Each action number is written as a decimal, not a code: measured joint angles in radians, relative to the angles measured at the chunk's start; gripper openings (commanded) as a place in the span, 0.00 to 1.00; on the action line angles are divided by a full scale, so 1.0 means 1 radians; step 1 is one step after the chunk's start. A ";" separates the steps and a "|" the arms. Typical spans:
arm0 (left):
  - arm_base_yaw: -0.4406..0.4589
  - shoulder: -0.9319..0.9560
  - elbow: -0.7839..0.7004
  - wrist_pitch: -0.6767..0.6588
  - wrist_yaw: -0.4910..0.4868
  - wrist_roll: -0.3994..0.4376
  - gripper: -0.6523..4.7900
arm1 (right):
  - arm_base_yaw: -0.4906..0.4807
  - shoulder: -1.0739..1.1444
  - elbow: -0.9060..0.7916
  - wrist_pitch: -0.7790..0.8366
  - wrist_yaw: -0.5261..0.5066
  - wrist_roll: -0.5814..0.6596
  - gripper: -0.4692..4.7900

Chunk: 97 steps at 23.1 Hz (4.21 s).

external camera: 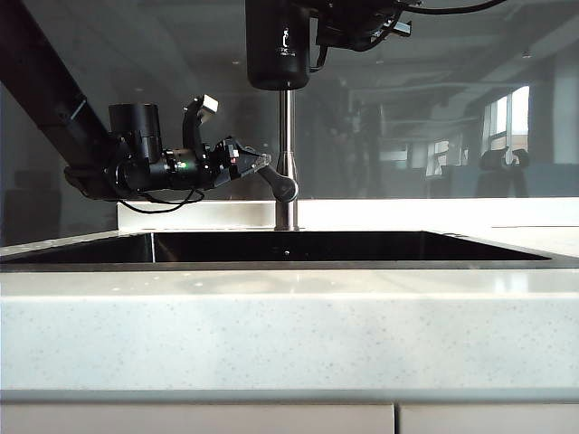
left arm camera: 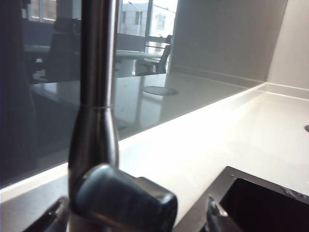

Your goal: Pick up the mug next to the sink, go to the faucet to get some water, pour the water into the sink, and finally put the mug back to its place.

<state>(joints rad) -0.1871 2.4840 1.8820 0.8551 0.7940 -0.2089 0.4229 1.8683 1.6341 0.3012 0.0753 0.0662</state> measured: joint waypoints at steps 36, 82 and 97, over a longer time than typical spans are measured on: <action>-0.002 0.002 -0.002 0.041 -0.025 0.052 0.61 | 0.000 0.000 0.002 -0.031 0.000 -0.004 0.09; 0.012 -0.002 -0.001 0.194 -0.108 -0.036 0.63 | -0.001 0.002 -0.001 -0.037 0.000 -0.030 0.09; 0.097 -0.011 -0.002 0.249 -0.006 -0.305 0.11 | -0.019 -0.066 -0.002 -0.183 0.057 -0.108 0.09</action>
<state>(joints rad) -0.0906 2.4733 1.8805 1.1042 0.7879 -0.5140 0.4038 1.8023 1.6325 0.1184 0.1326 -0.0418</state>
